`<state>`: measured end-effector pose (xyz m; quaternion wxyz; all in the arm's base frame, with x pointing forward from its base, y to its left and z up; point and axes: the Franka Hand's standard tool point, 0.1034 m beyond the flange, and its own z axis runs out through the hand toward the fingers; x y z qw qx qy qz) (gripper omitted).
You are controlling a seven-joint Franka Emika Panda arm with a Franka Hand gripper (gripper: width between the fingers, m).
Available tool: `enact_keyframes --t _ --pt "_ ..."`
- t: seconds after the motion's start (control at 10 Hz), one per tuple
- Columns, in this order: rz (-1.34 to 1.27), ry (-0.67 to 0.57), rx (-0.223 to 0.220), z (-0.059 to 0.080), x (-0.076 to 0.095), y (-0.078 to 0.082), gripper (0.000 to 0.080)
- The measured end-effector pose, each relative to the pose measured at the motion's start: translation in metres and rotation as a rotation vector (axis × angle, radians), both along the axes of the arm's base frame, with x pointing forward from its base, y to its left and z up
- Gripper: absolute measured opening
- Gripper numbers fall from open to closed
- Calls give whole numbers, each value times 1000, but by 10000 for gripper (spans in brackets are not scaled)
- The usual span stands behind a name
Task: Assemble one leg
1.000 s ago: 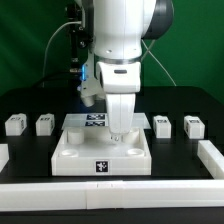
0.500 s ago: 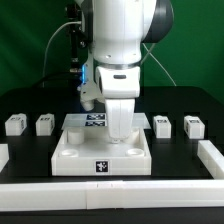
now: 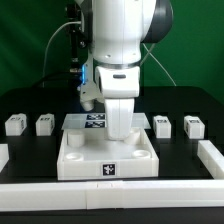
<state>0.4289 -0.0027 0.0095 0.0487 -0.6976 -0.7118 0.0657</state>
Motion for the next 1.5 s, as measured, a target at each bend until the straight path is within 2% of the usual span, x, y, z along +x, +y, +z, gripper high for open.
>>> enact_keyframes --t 0.4,0.5,1.1,1.4,1.5 --pt "-1 0 0 0 0 1 79" --pt "-13 -3 -1 2 5 7 79" --pt "-32 -37 28 0 55 73 79" --pt "-50 -52 35 0 65 95 78" --pt "-54 -53 34 -1 66 96 76"
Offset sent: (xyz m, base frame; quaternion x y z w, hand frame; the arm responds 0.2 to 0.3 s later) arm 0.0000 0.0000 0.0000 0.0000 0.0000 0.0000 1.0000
